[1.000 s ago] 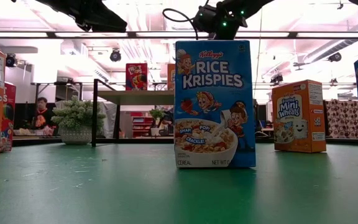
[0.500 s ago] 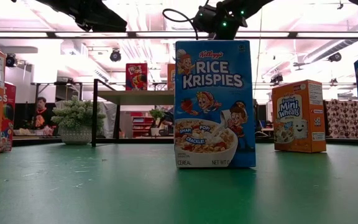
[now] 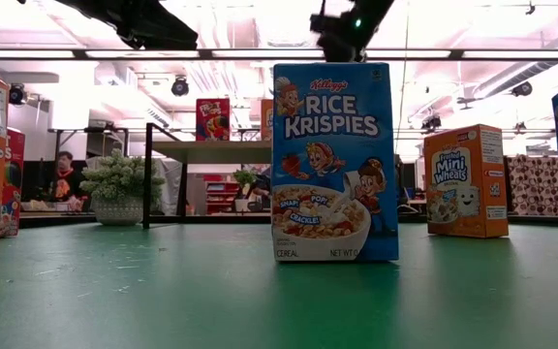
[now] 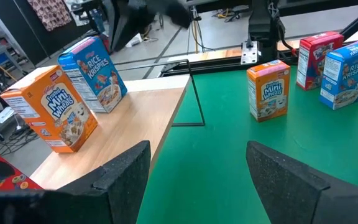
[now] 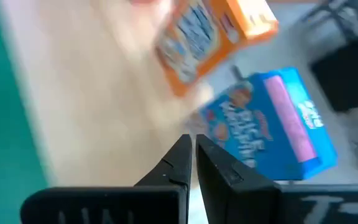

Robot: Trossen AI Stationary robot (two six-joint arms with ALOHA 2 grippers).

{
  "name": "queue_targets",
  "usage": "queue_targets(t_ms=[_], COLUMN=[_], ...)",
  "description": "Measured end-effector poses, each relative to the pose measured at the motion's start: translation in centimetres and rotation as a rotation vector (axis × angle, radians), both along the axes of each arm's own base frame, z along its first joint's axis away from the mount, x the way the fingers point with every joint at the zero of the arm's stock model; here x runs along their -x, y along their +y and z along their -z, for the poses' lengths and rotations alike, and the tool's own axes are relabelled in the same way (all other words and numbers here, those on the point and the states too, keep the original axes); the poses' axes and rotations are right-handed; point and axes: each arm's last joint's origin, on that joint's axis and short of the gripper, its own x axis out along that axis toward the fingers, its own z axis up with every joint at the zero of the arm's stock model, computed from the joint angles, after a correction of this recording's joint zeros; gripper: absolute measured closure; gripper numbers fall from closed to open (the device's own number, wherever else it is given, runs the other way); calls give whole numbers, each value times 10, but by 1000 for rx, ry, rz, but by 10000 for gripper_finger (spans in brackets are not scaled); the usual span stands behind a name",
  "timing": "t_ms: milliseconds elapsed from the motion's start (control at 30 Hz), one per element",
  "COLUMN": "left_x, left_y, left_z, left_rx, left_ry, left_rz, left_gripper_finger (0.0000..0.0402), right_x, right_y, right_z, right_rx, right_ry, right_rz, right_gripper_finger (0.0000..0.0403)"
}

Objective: Stack cereal on shelf
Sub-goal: Put the left red cereal box on the shelf aligned with the other red cereal box

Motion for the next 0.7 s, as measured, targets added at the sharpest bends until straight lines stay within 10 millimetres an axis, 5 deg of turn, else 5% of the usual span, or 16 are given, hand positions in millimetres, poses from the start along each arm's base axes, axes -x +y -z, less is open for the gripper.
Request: queue_targets(t_ms=[167, 433, 700], left_x=[0, 0, 4], left_y=[0, 0, 0], left_z=[0, 0, 9], left_rx=[4, 47, 279], left_ry=[-1, -13, -7], left_rz=[-1, -14, -102], left_gripper_finger=[153, 153, 153], right_x=[15, 35, 50], right_y=[25, 65, 90], right_z=[4, 44, 70], right_rx=[-51, -35, 42], right_ry=[-105, -279, -455], right_rz=[-62, -142, -247], right_gripper_finger=[390, 390, 390])
